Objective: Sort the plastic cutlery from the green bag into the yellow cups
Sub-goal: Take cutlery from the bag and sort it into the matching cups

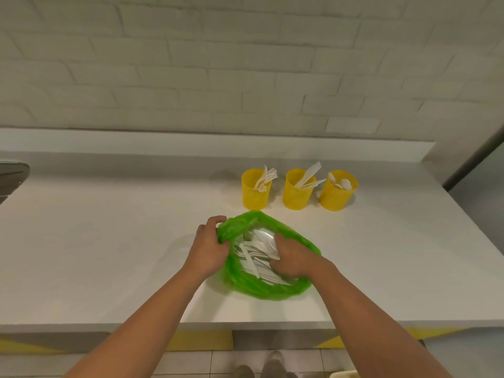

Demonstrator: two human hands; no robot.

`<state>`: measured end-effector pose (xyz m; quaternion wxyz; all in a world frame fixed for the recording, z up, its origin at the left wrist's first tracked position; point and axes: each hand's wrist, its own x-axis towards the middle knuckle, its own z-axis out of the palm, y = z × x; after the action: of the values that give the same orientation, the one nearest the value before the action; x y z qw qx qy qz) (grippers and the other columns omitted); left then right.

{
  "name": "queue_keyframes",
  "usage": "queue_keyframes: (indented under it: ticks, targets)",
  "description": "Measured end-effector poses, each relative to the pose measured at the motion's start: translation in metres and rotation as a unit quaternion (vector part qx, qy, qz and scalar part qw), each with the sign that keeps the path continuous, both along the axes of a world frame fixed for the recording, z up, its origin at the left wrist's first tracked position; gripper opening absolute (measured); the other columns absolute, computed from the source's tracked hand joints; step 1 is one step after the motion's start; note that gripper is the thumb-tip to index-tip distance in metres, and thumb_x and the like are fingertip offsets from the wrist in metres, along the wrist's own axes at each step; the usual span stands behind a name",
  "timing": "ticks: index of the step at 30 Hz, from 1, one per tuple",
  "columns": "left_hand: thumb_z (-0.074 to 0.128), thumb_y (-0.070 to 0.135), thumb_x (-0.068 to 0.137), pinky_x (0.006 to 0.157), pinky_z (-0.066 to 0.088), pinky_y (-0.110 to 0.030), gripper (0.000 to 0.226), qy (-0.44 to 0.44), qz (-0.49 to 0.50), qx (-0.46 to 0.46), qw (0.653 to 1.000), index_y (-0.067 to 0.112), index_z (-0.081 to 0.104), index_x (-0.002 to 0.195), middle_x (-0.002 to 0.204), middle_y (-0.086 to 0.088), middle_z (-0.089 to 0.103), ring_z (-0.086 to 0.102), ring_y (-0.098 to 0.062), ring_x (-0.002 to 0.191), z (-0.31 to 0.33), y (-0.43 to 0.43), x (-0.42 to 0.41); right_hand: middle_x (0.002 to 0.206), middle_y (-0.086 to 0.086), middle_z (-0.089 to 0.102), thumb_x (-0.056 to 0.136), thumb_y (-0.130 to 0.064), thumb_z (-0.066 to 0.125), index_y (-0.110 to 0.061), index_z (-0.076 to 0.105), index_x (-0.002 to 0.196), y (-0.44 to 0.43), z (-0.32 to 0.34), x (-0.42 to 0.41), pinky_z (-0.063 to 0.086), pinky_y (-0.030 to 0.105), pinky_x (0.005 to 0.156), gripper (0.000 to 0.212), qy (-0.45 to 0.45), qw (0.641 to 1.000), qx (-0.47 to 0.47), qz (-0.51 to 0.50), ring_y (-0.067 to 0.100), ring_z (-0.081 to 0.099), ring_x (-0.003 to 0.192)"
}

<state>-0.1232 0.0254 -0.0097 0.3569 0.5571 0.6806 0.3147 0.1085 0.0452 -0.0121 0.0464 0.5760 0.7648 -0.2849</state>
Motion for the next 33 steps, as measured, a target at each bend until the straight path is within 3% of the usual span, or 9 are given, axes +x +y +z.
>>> queue_keyframes:
  ticks: [3, 6, 9, 16, 19, 24, 26, 29, 33]
  targets:
    - [0.062, 0.006, 0.089, 0.089, 0.058, -0.044, 0.060, -0.008, -0.021, -0.007, 1.000, 0.031, 0.047, 0.141, 0.120, -0.009, 0.060, 0.067, -0.023, 0.097, 0.003, -0.005, 0.009, 0.118, 0.013, 0.063, 0.087, -0.036, 0.068, -0.011, 0.040, 0.131, -0.002, 0.003, -0.011, 0.048, 0.036, 0.076, 0.057, -0.043, 0.999, 0.020, 0.010, 0.032, 0.063, 0.106]
    - [0.060, 0.001, 0.091, 0.079, 0.057, -0.034, 0.059, -0.017, -0.040, -0.012, 0.999, 0.024, 0.048, 0.143, 0.102, 0.006, 0.064, 0.067, -0.013, 0.088, 0.005, -0.009, 0.015, 0.122, 0.013, 0.063, 0.086, -0.039, 0.070, -0.012, 0.040, 0.133, -0.004, -0.001, -0.024, 0.054, 0.039, 0.083, 0.063, -0.071, 0.996, 0.044, 0.003, 0.034, 0.063, 0.108]
    - [0.061, 0.001, 0.092, 0.075, 0.054, -0.028, 0.057, -0.023, -0.041, -0.010, 0.999, 0.024, 0.048, 0.143, 0.097, 0.015, 0.062, 0.066, -0.007, 0.087, 0.009, -0.012, 0.016, 0.128, 0.015, 0.061, 0.090, -0.041, 0.068, -0.011, 0.036, 0.140, -0.003, -0.006, -0.035, 0.050, 0.037, 0.082, 0.066, -0.086, 0.995, 0.051, -0.001, 0.036, 0.062, 0.113]
    - [0.058, 0.000, 0.088, 0.084, 0.054, -0.036, 0.062, -0.009, -0.002, 0.018, 1.000, 0.027, 0.048, 0.143, 0.121, -0.012, 0.060, 0.065, -0.026, 0.098, 0.006, -0.002, 0.004, 0.121, 0.018, 0.063, 0.101, -0.032, 0.054, -0.008, 0.042, 0.128, 0.003, -0.004, -0.033, 0.042, 0.036, 0.070, 0.038, -0.115, 0.990, 0.064, 0.055, 0.037, 0.064, 0.106]
    - [0.053, -0.004, 0.088, 0.080, 0.044, -0.029, 0.066, 0.008, 0.022, 0.028, 0.999, 0.032, 0.048, 0.143, 0.118, -0.012, 0.047, 0.055, -0.013, 0.085, 0.008, -0.001, 0.006, 0.127, 0.017, 0.062, 0.101, -0.025, 0.055, -0.008, 0.046, 0.128, 0.015, 0.008, -0.029, 0.045, 0.036, 0.077, 0.034, -0.128, 0.989, 0.026, 0.075, 0.036, 0.063, 0.111]
    - [0.050, -0.005, 0.089, 0.089, 0.038, -0.019, 0.064, 0.006, 0.029, 0.034, 0.999, 0.036, 0.056, 0.138, 0.117, -0.009, 0.040, 0.048, 0.000, 0.087, 0.005, -0.001, 0.021, 0.131, 0.017, 0.058, 0.102, -0.019, 0.052, -0.006, 0.048, 0.133, 0.033, 0.044, -0.034, 0.038, 0.031, 0.078, 0.034, -0.135, 0.981, -0.017, 0.139, 0.035, 0.059, 0.115]
    - [0.049, -0.003, 0.091, 0.090, 0.039, -0.020, 0.060, 0.009, 0.045, 0.026, 0.999, 0.035, 0.057, 0.137, 0.117, -0.008, 0.039, 0.051, -0.002, 0.087, 0.002, 0.002, 0.030, 0.130, 0.017, 0.059, 0.103, -0.019, 0.048, -0.005, 0.050, 0.133, 0.038, 0.058, -0.032, 0.039, 0.032, 0.077, 0.033, -0.162, 0.971, -0.031, 0.176, 0.035, 0.059, 0.112]
    - [0.051, 0.004, 0.096, 0.094, 0.049, -0.031, 0.051, 0.037, 0.072, 0.014, 0.997, 0.029, 0.057, 0.139, 0.124, -0.010, 0.040, 0.058, -0.014, 0.085, -0.001, 0.004, 0.033, 0.119, 0.016, 0.065, 0.101, -0.021, 0.048, -0.008, 0.057, 0.115, 0.045, 0.075, -0.020, 0.049, 0.037, 0.076, 0.022, -0.195, 0.955, -0.049, 0.216, 0.031, 0.060, 0.092]
    - [0.058, 0.015, 0.094, 0.106, 0.042, -0.045, 0.046, 0.169, 0.146, -0.002, 0.975, 0.023, 0.059, 0.139, 0.133, -0.018, 0.043, 0.053, -0.040, 0.115, -0.002, 0.006, 0.034, 0.132, 0.018, 0.060, 0.103, -0.027, 0.050, -0.008, 0.048, 0.132, 0.044, 0.078, 0.024, 0.044, 0.035, 0.082, 0.035, -0.120, 0.974, -0.027, 0.189, 0.035, 0.060, 0.113]
